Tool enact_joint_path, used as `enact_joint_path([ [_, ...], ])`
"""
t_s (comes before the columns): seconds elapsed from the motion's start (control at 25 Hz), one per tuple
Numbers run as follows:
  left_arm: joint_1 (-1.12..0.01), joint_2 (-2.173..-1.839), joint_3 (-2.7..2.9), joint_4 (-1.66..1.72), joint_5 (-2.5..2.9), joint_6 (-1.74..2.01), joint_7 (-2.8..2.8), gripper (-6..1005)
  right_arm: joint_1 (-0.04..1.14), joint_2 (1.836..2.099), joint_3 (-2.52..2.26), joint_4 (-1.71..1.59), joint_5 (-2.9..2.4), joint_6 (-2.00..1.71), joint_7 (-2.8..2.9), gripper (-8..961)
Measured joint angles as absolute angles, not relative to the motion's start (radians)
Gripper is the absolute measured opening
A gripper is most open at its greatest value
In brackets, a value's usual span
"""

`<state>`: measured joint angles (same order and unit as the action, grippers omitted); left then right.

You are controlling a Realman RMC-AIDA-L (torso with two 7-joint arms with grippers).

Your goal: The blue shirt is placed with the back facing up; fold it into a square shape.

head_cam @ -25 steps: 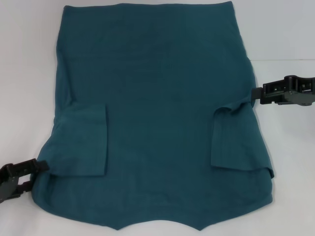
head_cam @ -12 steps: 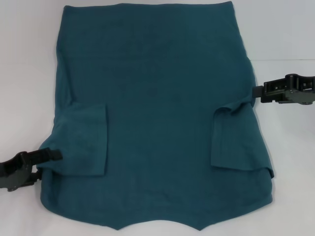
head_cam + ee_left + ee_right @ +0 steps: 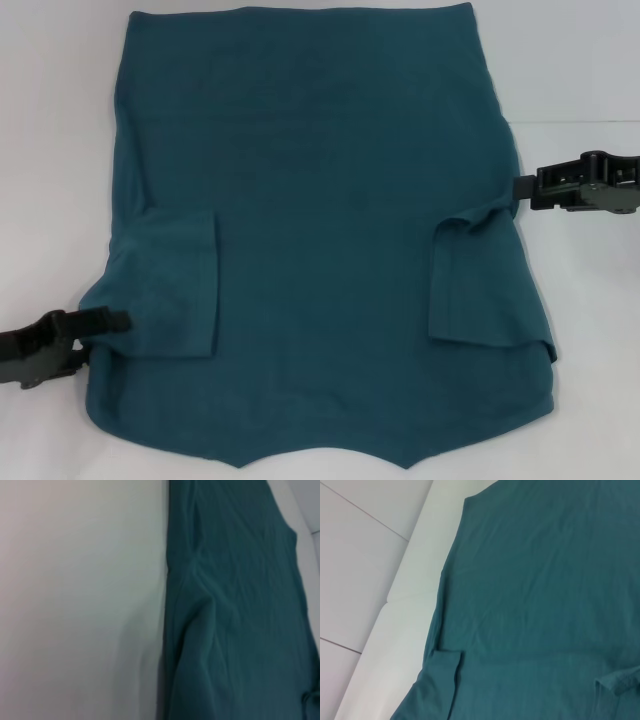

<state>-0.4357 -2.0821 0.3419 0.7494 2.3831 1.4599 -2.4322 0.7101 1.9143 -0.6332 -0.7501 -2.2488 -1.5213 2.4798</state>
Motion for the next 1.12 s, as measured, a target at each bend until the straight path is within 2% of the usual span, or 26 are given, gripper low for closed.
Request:
enact_joint_path([
  [0.28, -0.441, -2.085, 0.378, 0.75, 2.386, 1.445, -2.434, 727, 0.708, 1.909, -0.632, -0.75, -2.248, -1.524, 2.479, 451],
  [0.48, -0.442, -2.085, 0.379, 0.753, 2.396, 1.446, -2.438, 491, 0.703, 1.908, -0.624, -0.75, -2.242, -1.525, 2.479, 452],
  [0.6, -0.442, -2.085, 0.38, 0.755, 2.405, 1.445, -2.443, 253, 0.697, 1.906, -0.623, -0.75, -2.231, -1.526, 2.479, 452],
  [0.84, -0.443, -2.082, 0.377, 0.756, 2.408, 1.448, -2.442, 60, 0.688, 1.903, -0.623, -0.75, -2.224, -1.535, 2.466, 453],
  [0.96, -0.444, -2.078, 0.366, 0.757, 2.388, 1.476, -2.428, 59, 0.684, 1.898, -0.623, -0.75, -2.224, -1.539, 2.465, 453],
  [1.12, -0.444, -2.069, 0.329, 0.758, 2.353, 1.538, -2.399, 59, 0.671, 1.877, -0.627, -0.75, -2.229, -1.573, 2.455, 454],
])
